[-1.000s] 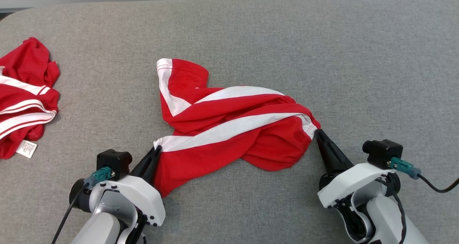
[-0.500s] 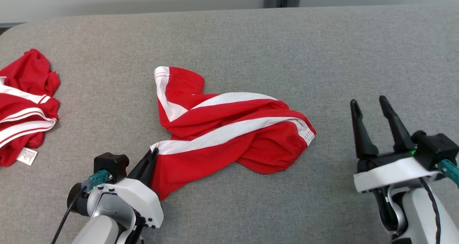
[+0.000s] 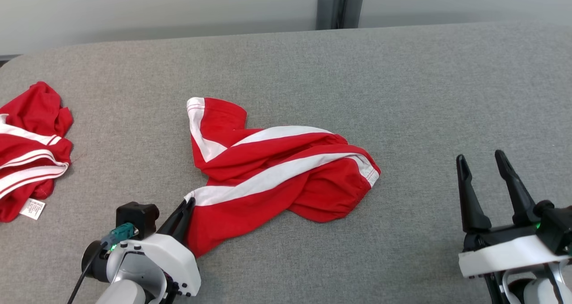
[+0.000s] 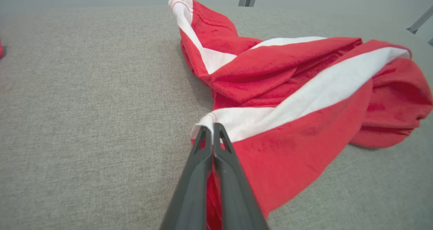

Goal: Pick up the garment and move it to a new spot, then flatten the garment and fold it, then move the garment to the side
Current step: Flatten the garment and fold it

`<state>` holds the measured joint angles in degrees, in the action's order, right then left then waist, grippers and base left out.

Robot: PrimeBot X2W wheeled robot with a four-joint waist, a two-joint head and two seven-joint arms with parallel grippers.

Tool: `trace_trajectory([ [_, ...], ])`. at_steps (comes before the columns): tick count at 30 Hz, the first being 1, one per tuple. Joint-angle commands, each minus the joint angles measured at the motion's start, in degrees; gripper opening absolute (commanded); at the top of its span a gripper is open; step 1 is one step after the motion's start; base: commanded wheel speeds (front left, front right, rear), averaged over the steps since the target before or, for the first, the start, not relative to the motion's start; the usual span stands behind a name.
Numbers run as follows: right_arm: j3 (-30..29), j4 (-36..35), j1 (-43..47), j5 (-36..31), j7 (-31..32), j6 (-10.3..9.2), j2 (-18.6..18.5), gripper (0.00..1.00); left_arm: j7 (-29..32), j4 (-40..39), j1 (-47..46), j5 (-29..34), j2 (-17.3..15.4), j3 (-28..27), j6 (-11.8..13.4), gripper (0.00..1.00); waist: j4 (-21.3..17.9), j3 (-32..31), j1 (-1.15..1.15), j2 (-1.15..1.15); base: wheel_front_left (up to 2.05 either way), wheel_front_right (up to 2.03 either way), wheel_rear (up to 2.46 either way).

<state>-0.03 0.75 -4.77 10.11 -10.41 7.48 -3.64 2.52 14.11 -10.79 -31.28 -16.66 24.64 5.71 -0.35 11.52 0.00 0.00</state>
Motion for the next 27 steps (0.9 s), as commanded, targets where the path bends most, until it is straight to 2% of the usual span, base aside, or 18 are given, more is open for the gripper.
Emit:
trace_trajectory([
  [1, -0.1, -1.8, 1.9, -0.3, 1.2, 0.03, 0.0, 1.00, 0.2, -0.1, 0.9, -0.3, -0.5, 0.0, 0.4, 0.00, -0.3, -0.7, 0.00, 0.00, 0.00, 0.00, 0.00],
  [11, 0.1, -5.4, 5.9, 0.4, 4.7, 0.03, 0.5, 1.00, 0.8, -0.7, 1.8, -0.6, -1.0, 0.3, 0.9, 0.00, -0.7, -2.0, 0.00, 0.00, 0.00, 0.00, 0.00],
  [27, 1.2, -4.6, 5.7, 1.8, 6.7, 0.03, 0.6, 1.00, 1.4, -1.9, 1.8, -1.0, -1.7, 0.8, 1.5, 0.00, -0.7, -2.4, 0.00, 0.00, 0.00, 0.00, 0.00],
])
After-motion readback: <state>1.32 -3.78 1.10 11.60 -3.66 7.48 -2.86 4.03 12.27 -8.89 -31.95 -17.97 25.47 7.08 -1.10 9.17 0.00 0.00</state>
